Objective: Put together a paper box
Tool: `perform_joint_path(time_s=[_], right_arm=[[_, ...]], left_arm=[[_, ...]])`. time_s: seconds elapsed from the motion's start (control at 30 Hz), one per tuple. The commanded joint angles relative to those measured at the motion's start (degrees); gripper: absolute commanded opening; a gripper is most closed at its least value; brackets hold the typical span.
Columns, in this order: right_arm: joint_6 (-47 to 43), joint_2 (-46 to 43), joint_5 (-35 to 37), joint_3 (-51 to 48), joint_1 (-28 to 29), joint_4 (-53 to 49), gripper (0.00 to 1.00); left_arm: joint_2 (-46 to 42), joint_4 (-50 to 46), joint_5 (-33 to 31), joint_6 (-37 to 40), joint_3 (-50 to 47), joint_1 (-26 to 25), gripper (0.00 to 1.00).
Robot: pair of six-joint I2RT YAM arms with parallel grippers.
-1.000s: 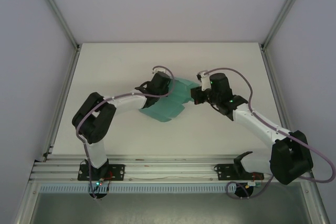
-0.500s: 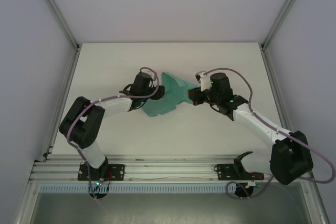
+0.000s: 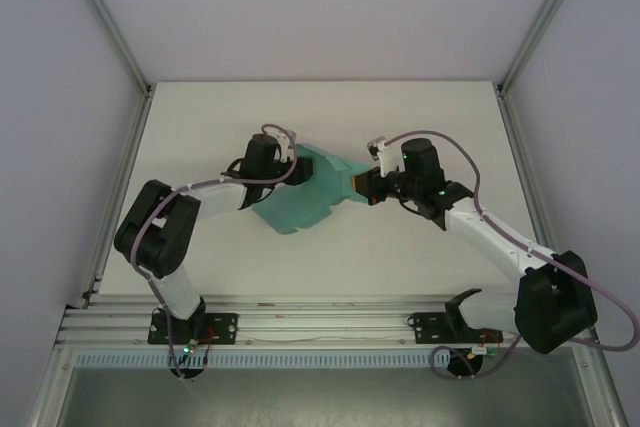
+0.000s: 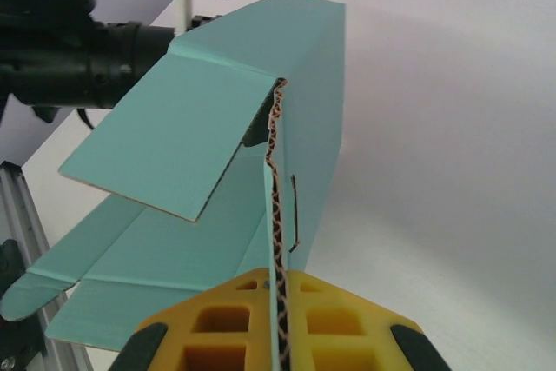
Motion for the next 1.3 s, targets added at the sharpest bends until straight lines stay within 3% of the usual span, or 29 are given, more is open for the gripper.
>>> perform_joint_path(time_s=[0.0,0.17,0.33,0.57,0.83,0.97,1.17,1.27], right_arm=[[-1.3,-1.0,-2.5,0.3,-0.4,0.7,0.0],[-1.3,-1.0,-2.2,0.7,-0.4,0.4,0.0],[-1.6,-1.0,-3.1,1.1,-0.5,0.3,0.0],[-2.4,-2.3,-4.7,0.7,-0.8,-0.4,0.0],[-4.2,-3.9,-11.0,0.1,-1.8,-0.7,0.0],[-5.8,-4.4,-11.0,0.6,-2.2,-3.3,0.0],[-6.7,-4.6,-11.2,-0.4,-2.4,-5.0,0.0],[-6.1,-4.8,-11.1,-1.0,-2.5,-4.2,0.0]], left_arm=[[1.8,4.9,4.0,2.5,1.8,-0.1,0.55],[3.9,4.7,3.5,3.7,3.6,0.0,0.29],[5.3,7.0,3.7,4.0,3.5,0.0,0.29],[4.4,9.0,5.4,6.7,1.4,-0.1,0.37],[1.2,15.4,12.5,9.0,-3.5,0.1,0.44],[0.4,17.3,12.9,8.2,-4.3,0.1,0.32],[-0.9,17.9,11.5,8.7,-4.6,0.1,0.33],[-0.8,16.8,11.3,9.4,-4.0,0.1,0.21]])
